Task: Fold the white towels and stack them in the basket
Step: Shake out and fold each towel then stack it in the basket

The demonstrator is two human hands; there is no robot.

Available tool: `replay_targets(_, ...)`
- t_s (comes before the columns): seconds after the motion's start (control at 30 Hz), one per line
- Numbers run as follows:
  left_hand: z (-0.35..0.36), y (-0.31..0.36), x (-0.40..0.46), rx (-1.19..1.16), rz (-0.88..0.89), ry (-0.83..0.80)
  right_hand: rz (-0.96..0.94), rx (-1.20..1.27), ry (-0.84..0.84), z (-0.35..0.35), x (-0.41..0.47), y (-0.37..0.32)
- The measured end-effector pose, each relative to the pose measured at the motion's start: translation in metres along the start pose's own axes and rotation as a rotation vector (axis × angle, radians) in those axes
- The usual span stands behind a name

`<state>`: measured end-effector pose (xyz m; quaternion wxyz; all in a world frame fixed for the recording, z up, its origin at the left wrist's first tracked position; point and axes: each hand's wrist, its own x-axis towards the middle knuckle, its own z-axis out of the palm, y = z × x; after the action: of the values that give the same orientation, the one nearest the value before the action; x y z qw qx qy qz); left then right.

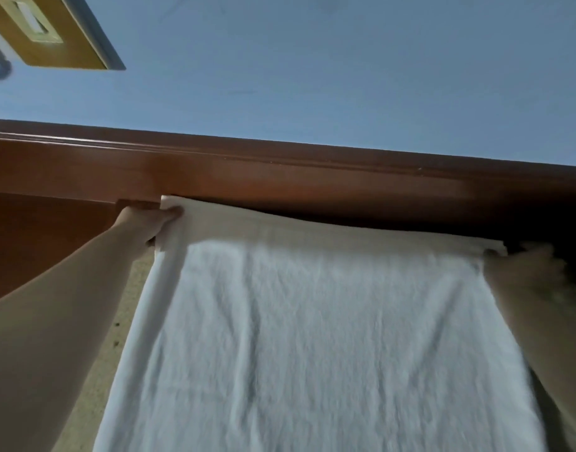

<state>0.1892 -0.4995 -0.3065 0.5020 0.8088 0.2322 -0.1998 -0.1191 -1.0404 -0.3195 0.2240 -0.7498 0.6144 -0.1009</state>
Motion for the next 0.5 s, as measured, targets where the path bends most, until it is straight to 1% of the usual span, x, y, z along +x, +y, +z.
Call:
replay_targets(0.03,-0.003,-0.003,-0.002,0.035,0.003,-0.028,-0.086,-0.024,0.035,0.002,-0.041,-0.018)
replay_targets(0.1,-0.012,-0.008,-0.013,0.137,-0.047,-0.081,-0.340,-0.005,-0.079,0.009,-0.128,-0.046)
replay_targets(0.17,-0.025,-0.019,-0.027,0.261,-0.148,-0.165,-0.559,-0.038,-0.320,0.027,-0.207,-0.064)
replay_targets(0.2,-0.032,-0.025,-0.036,0.326,-0.181,-0.229,-0.612,-0.156,-0.473,0.039,-0.235,-0.069)
replay_targets(0.23,-0.039,-0.033,-0.044,0.358,-0.185,-0.278,-0.620,-0.287,-0.609,0.051,-0.253,-0.072)
replay_targets(0.27,-0.045,-0.041,-0.049,0.335,-0.159,-0.302,-0.600,-0.414,-0.709,0.061,-0.263,-0.076)
replay_targets(0.3,-0.049,-0.048,-0.051,0.271,-0.116,-0.292,-0.568,-0.483,-0.755,0.068,-0.268,-0.083)
replay_targets(0.37,-0.053,-0.057,-0.057,0.125,-0.014,-0.197,-0.532,-0.504,-0.770,0.069,-0.269,-0.093)
replay_targets(0.4,-0.055,-0.059,-0.061,0.095,0.014,-0.163,-0.531,-0.513,-0.767,0.068,-0.267,-0.094)
replay_targets(0.47,-0.057,-0.066,-0.068,0.131,-0.015,-0.173,-0.538,-0.553,-0.783,0.067,-0.262,-0.095)
replay_targets(0.5,-0.062,-0.071,-0.072,0.164,-0.078,-0.222,-0.534,-0.562,-0.793,0.067,-0.262,-0.096)
